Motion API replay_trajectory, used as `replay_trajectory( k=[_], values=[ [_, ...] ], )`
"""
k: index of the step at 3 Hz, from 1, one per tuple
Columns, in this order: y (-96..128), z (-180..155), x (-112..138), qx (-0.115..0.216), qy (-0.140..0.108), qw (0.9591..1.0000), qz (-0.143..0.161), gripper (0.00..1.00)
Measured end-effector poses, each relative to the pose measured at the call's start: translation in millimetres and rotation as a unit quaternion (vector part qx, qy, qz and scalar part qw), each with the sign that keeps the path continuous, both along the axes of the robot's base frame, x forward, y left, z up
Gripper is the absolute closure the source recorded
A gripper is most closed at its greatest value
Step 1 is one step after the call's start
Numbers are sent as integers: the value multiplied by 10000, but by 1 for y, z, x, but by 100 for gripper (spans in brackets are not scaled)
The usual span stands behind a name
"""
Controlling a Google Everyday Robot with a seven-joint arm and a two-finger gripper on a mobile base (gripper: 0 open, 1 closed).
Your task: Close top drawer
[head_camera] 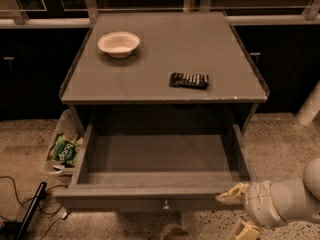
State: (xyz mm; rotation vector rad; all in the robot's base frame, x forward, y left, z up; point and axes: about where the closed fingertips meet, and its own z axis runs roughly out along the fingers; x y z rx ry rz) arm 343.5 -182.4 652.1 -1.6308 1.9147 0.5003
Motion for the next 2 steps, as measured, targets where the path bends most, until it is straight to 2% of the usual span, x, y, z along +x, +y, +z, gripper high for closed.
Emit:
replay_trajectory(
  k=[1,2],
  values=[
    [0,0,-1,0,0,10000,0,100],
    [2,5,46,-3,-315,9995,-13,100]
  ],
)
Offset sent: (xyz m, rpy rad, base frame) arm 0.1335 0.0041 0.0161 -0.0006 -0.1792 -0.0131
